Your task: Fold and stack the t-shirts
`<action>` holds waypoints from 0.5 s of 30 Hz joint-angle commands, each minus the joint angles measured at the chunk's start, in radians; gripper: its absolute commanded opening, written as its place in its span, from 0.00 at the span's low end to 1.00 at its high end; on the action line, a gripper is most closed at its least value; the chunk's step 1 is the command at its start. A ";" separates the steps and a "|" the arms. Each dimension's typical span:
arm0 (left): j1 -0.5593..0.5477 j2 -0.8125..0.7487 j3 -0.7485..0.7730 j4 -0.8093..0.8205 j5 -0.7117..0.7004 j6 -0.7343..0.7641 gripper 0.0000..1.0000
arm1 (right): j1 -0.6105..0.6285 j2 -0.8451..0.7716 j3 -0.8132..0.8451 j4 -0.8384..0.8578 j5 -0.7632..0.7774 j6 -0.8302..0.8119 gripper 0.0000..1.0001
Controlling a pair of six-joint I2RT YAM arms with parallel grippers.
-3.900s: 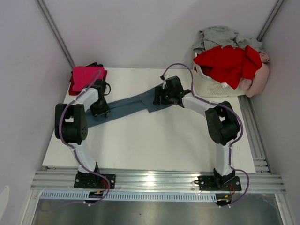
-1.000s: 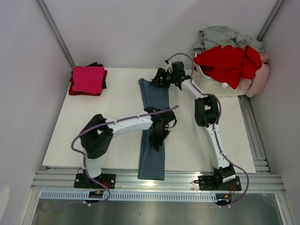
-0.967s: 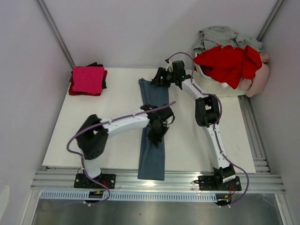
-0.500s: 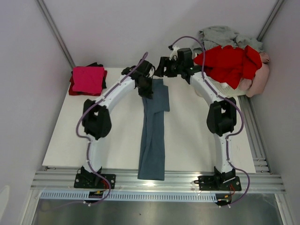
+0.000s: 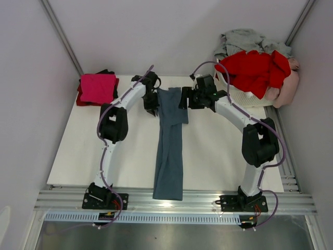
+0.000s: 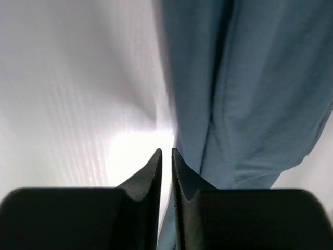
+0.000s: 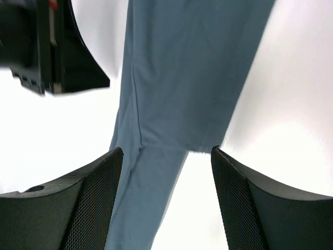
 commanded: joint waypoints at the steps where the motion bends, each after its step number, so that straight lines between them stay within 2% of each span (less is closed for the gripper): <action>1: 0.010 -0.011 0.047 -0.001 0.033 0.003 0.18 | 0.016 -0.105 -0.049 0.051 0.048 0.013 0.73; 10: -0.005 -0.052 -0.003 0.060 0.161 0.026 0.30 | 0.025 -0.105 -0.068 0.019 0.064 0.019 0.73; 15: -0.017 -0.078 -0.085 0.102 0.185 0.033 0.31 | 0.045 -0.088 -0.062 0.011 0.061 0.021 0.72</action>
